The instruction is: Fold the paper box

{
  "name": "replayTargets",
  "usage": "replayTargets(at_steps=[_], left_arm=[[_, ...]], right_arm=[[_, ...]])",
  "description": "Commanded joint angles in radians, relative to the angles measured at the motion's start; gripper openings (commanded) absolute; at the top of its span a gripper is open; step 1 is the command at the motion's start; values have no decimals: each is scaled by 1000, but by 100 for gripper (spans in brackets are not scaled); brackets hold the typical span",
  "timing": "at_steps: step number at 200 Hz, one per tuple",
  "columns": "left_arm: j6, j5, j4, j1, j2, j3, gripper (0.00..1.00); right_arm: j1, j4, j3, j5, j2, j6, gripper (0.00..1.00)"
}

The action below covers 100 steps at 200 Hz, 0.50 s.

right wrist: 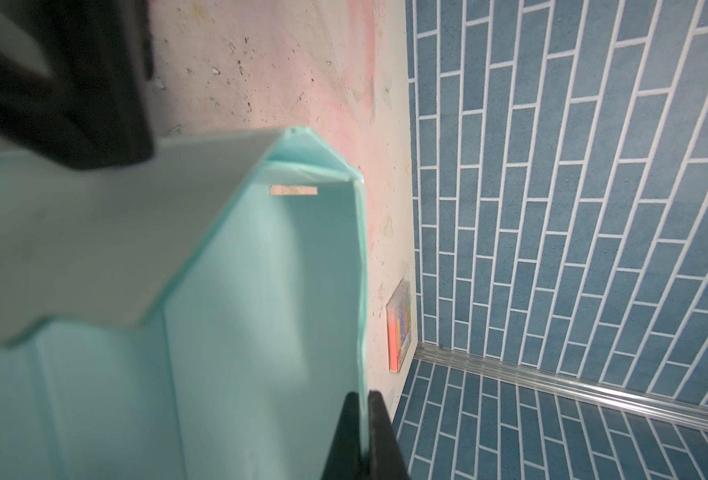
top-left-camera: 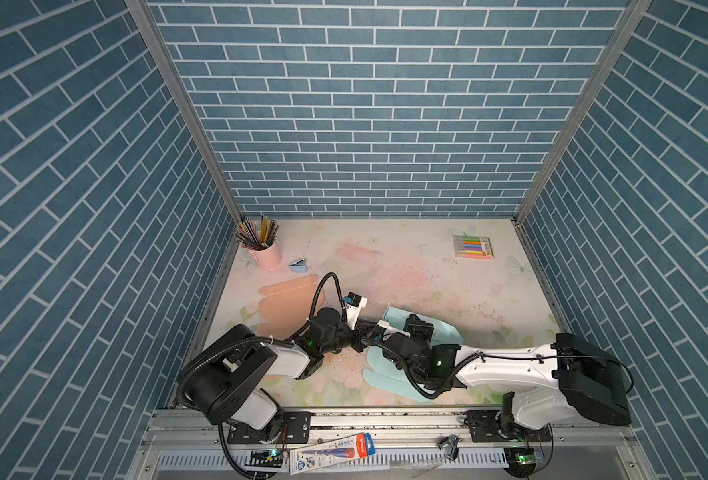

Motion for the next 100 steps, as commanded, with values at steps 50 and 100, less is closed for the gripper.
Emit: replayTargets(at_steps=[50, 100], left_arm=[[63, -92, 207, -26, 34, -69, 37], [104, -90, 275, -46, 75, -89, 38]], right_arm=[[23, 17, -14, 13, 60, -26, 0], [38, 20, -18, 20, 86, -28, 0]])
